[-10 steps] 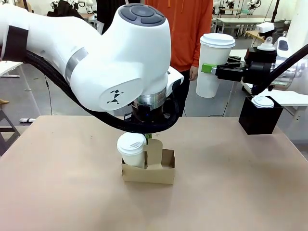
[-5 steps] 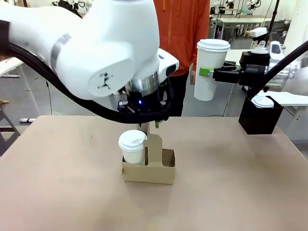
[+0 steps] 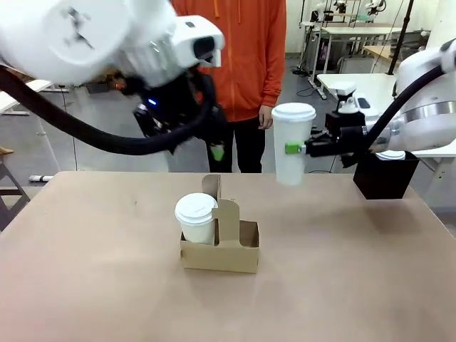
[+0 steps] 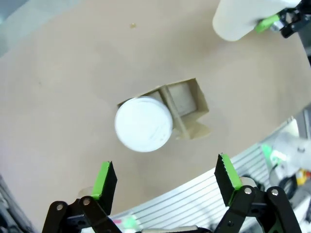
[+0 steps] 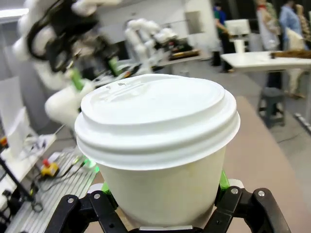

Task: Pour a drink into a cup and package it in a carrier.
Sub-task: Insert the held 600 ml Paper Cup into the Cup Carrier.

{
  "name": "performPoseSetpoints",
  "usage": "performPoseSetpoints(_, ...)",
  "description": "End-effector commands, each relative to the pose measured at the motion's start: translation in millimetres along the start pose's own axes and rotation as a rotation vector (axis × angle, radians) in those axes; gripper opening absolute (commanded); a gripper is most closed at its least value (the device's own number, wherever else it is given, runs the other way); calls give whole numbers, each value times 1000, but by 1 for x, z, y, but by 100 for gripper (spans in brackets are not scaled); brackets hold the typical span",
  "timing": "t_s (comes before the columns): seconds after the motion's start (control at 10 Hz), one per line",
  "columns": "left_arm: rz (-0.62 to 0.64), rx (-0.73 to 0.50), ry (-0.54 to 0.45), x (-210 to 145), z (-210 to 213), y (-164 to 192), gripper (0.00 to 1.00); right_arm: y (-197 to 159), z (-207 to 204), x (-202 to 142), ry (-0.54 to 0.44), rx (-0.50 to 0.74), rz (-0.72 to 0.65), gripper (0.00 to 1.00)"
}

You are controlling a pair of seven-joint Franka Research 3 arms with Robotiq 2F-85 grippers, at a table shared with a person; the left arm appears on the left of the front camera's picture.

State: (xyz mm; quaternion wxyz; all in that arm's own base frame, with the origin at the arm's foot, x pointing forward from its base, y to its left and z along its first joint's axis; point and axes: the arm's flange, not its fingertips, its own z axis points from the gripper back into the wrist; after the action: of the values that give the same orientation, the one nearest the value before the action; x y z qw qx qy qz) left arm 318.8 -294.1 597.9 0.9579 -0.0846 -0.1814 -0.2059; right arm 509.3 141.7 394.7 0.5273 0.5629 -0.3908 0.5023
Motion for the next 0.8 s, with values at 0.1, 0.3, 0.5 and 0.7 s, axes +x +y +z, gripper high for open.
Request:
performPoseSetpoints(0.1,-211,-47,14,-25,16,69,100,-2,-23,-24,-35,141,117,85)
performPoseSetpoints(0.3,-281,-69,-32,-34,14,115,100,0,-33,-31,-73,87,194,85)
performPoseSetpoints(0.5,-249,-37,2,-23,20,101,100,-2,-32,-35,-32,128,137,85)
performPoseSetpoints(0.7,-249,-37,2,-23,20,101,100,-2,-32,-35,-32,128,137,85)
